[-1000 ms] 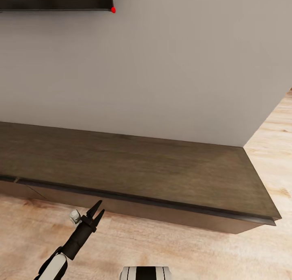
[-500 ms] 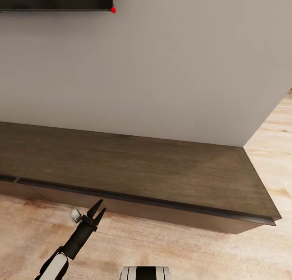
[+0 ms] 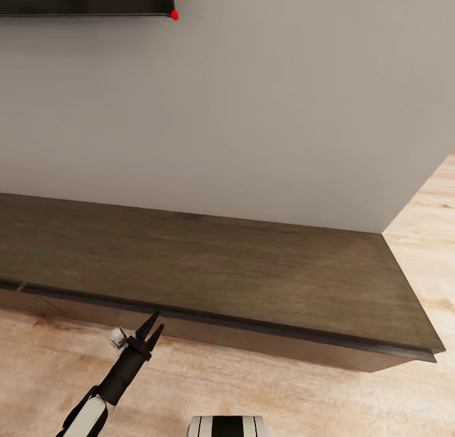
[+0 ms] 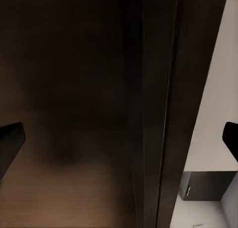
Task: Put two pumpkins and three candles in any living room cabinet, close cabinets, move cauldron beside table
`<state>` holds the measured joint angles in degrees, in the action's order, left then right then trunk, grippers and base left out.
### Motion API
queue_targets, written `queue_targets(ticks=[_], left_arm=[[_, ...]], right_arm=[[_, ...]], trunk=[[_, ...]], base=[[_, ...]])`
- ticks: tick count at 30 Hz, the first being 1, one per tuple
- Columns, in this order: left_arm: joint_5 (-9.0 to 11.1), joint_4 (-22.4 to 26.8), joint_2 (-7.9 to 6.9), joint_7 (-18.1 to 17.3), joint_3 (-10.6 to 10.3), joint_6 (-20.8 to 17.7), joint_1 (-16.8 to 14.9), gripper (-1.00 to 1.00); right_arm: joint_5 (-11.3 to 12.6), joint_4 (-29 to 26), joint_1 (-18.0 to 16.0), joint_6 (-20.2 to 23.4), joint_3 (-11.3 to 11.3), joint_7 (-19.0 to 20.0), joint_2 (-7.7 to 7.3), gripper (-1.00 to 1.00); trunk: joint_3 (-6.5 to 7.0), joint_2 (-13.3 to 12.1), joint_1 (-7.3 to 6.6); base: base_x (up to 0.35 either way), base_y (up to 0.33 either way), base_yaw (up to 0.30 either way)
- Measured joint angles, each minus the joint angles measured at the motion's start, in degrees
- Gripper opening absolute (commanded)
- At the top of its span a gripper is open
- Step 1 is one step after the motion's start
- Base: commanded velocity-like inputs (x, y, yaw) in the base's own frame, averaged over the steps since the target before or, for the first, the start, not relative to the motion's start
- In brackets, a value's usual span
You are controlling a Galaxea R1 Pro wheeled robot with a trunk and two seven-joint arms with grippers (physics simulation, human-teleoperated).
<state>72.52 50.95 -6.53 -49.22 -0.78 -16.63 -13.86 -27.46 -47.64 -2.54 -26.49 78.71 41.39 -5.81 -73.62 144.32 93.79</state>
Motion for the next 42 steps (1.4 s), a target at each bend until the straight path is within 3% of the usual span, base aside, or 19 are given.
queue_targets(ticks=[27, 34, 35, 42], left_arm=[[-0.08, -0.21, 0.05, 0.18, -0.01, 0.6, 0.0, 1.0], [-1.17, -0.28, 0.06, 0.15, 0.03, 0.62, 0.0, 1.0], [-1.25, -0.29, 0.04, 0.13, 0.04, 0.62, 0.0, -1.0], [-0.67, -0.2, -0.04, -1.52, 0.11, -0.23, -0.02, -1.0]], right_arm=[[0.14, -0.05, 0.0, 0.0, -0.08, 0.07, 0.0, 1.0], [0.14, -0.06, 0.0, 0.0, -0.07, 0.08, 0.0, 1.0], [0.14, -0.06, 0.0, 0.0, -0.04, 0.08, 0.0, 1.0], [0.14, -0.06, 0.0, 0.0, -0.03, 0.08, 0.0, 1.0]], trunk=[[0.0, 0.0, 0.01], [0.0, 0.0, 0.01], [0.0, 0.0, 0.01], [0.01, 0.0, 0.0]], base=[[0.019, 0.0, 0.0], [0.001, 0.0, 0.0], [0.0, 0.0, 0.0], [0.0, 0.0, 0.0]])
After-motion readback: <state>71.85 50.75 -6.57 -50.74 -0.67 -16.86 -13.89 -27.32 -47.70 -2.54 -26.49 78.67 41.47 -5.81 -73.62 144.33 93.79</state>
